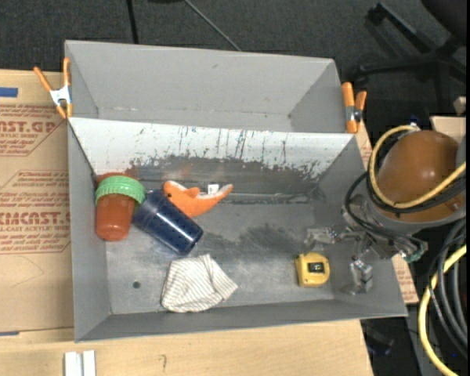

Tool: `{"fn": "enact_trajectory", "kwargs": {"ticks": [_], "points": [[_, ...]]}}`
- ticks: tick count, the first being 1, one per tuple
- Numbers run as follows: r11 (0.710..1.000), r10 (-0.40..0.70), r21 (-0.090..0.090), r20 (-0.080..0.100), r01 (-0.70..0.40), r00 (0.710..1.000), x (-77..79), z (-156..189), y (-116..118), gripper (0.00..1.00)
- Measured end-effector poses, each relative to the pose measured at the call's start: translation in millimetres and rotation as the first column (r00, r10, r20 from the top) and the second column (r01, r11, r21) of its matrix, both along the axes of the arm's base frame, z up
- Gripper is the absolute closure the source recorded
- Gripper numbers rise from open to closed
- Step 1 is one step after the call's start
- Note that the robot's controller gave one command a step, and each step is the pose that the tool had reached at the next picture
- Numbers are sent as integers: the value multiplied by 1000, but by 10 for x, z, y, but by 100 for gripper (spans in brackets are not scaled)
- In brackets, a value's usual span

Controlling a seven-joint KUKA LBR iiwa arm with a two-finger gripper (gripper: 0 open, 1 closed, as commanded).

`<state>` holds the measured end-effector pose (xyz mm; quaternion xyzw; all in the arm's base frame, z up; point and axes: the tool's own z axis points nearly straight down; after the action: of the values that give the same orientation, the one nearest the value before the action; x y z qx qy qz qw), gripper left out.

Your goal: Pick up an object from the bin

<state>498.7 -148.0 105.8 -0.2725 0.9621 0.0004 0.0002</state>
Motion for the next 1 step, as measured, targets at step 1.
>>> {"fn": "enact_trajectory", "kwargs": {"ticks": [1], "points": [[991,135,0,1,-135,991,53,-180,39,0]]}}
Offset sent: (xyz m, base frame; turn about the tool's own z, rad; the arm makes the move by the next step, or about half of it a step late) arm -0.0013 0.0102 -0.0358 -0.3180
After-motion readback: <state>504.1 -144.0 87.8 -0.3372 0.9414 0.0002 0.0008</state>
